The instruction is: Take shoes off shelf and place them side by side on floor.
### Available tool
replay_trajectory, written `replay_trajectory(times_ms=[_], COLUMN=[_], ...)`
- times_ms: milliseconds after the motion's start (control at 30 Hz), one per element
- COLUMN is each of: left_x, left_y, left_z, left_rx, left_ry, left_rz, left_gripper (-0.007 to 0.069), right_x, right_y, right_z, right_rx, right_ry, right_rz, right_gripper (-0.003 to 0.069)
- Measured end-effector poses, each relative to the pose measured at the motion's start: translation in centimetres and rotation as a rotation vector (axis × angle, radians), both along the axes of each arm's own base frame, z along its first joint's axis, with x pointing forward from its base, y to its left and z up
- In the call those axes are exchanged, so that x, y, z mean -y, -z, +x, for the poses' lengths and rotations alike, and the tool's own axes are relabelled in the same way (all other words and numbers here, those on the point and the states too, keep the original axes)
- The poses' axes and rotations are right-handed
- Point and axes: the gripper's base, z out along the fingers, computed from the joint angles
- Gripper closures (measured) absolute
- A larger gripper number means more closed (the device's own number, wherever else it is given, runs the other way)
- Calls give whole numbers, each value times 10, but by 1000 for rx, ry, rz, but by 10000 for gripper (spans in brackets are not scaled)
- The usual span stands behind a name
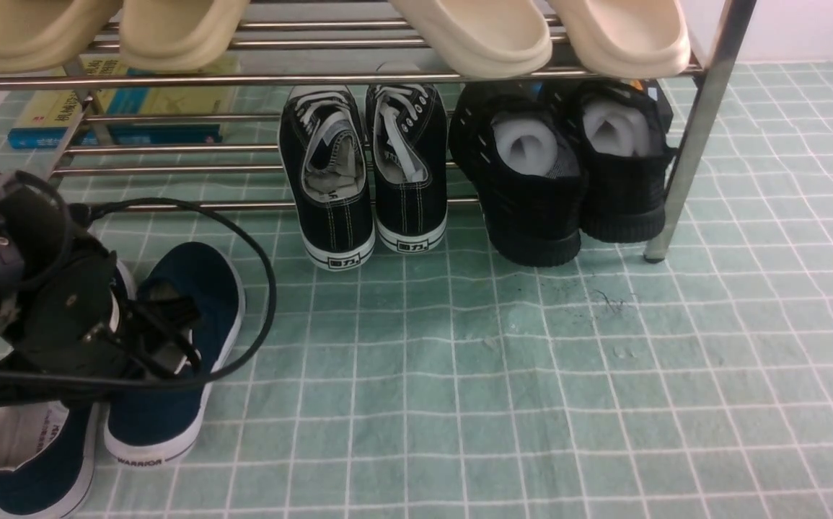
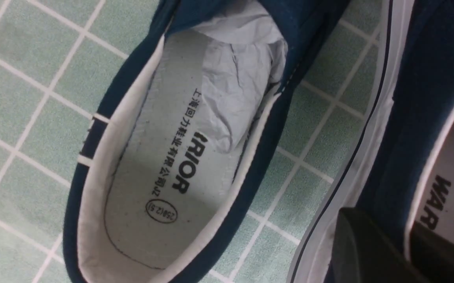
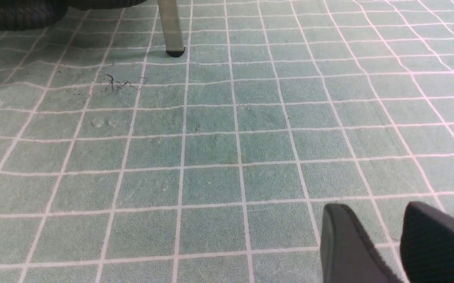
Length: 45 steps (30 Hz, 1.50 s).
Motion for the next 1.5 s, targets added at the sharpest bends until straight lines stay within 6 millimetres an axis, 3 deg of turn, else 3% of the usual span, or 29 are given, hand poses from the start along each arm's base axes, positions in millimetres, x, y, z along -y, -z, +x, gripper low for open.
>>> replay_trajectory(times_ms=[233, 567, 700, 800, 933, 1033, 1100, 1200, 1333, 1400, 1433, 1500], left_x=[-3, 2, 2, 0, -9, -19, -27, -38, -47, -52, -52, -50], left_y=[2, 2, -12, -42, -91, -127, -142, -154, -151, -133, -131, -110], left_z=[1, -2, -7, -14, -35, -61, -81, -110, -139, -164, -165, -179], left_rx=[-16, -57, -36, 18, 74, 110, 131, 164, 205, 231, 237, 354], left_ry=[16, 77, 107, 143, 226, 307, 339, 353, 389, 415, 417, 455], left_rz=[50, 22, 0, -3, 42, 97, 123, 135, 138, 97, 92, 24], left_gripper=[557, 335, 308, 326, 423, 531, 592, 624, 624, 624, 624, 624], right_x=[0, 0, 0, 0, 0, 0, 0, 0, 0, 0, 0, 0], right_y=[0, 0, 0, 0, 0, 0, 0, 0, 0, 0, 0, 0], right_z=[0, 0, 0, 0, 0, 0, 0, 0, 0, 0, 0, 0], right_rx=[0, 0, 0, 0, 0, 0, 0, 0, 0, 0, 0, 0], right_ry=[0, 0, 0, 0, 0, 0, 0, 0, 0, 0, 0, 0], right_rz=[0, 0, 0, 0, 0, 0, 0, 0, 0, 0, 0, 0], right_gripper=[419, 419, 419, 419, 419, 419, 419, 419, 419, 419, 419, 419])
